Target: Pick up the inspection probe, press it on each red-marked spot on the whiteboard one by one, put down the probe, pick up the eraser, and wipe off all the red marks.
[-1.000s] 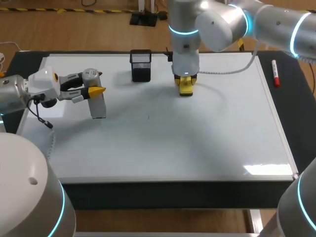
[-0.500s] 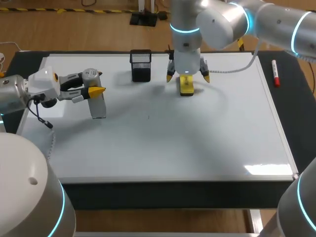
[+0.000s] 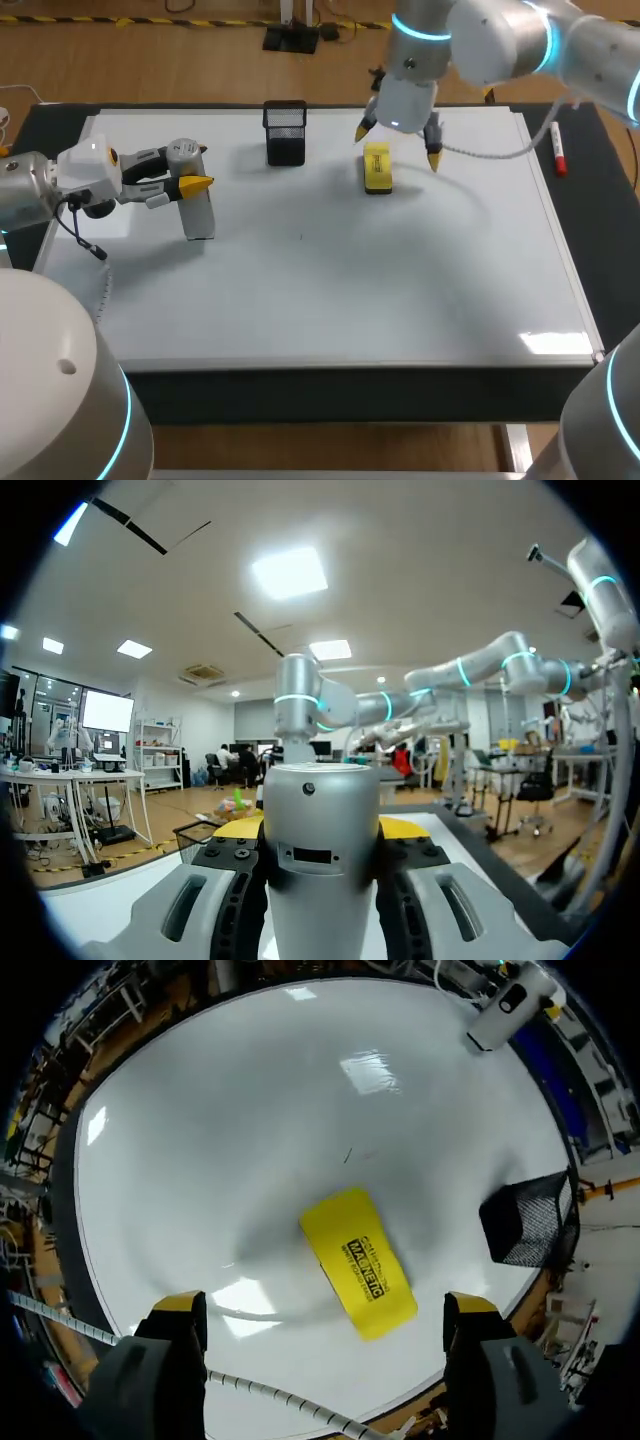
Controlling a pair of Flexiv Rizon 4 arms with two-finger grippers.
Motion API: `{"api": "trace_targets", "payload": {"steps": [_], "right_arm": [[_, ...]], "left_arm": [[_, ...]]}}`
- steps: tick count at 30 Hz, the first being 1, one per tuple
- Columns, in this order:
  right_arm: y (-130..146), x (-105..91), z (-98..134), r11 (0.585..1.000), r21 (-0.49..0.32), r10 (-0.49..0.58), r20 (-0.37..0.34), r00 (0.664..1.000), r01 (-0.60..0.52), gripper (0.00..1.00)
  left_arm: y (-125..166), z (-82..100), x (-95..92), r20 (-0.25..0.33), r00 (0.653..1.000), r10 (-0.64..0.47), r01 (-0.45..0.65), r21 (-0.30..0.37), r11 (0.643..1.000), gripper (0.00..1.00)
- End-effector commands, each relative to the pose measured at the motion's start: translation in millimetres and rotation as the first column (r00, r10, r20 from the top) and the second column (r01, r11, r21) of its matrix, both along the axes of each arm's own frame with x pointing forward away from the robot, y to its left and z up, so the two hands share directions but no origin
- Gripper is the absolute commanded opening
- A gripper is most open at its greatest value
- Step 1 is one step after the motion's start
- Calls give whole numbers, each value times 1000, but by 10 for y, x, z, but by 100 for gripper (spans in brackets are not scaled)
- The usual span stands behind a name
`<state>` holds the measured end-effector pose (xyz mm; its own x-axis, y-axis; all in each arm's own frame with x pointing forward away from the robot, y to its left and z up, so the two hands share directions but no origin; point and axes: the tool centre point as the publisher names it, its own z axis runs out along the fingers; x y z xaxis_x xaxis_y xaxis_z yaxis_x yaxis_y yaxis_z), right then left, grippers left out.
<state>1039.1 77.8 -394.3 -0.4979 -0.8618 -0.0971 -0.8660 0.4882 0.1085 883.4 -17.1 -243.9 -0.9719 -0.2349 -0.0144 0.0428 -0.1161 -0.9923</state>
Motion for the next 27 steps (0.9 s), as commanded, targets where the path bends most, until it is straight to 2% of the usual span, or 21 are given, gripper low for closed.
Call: {"api": "trace_targets", "payload": {"steps": [1,3,5,7,9,11,12,14,20,27], "right_arm": [[-105,16,102,992,62,-109,-19,994,110,100],[-134,42,142,981,85,-169,-47,984,173,100],[-170,87,170,962,75,-256,-105,961,264,100],[-210,127,193,933,66,-339,-160,927,353,100],[-250,149,227,907,101,-388,-184,903,409,100],[-289,173,256,882,79,-439,-219,871,464,100],[-308,185,278,875,107,-444,-214,870,472,100],[-360,217,316,850,102,-481,-247,841,516,100],[-631,280,531,746,205,-580,-266,770,633,100],[-901,262,676,640,258,-656,-307,690,724,100]], "left_arm": [[5,8,1,0,1000,-1,1,0,1000,0],[5,8,1,0,1000,-1,1,0,1000,0],[5,8,1,0,1000,-1,1,0,1000,0],[5,8,1,0,1000,-1,1,0,1000,0],[5,8,1,0,1000,-1,1,0,1000,0],[5,8,1,0,1000,-1,1,0,1000,0],[5,8,1,0,1000,-1,1,0,1000,0],[5,8,1,0,1000,-1,1,0,1000,0],[5,8,1,0,1000,-1,1,0,1000,0],[5,8,1,0,1000,-1,1,0,1000,0]]}}
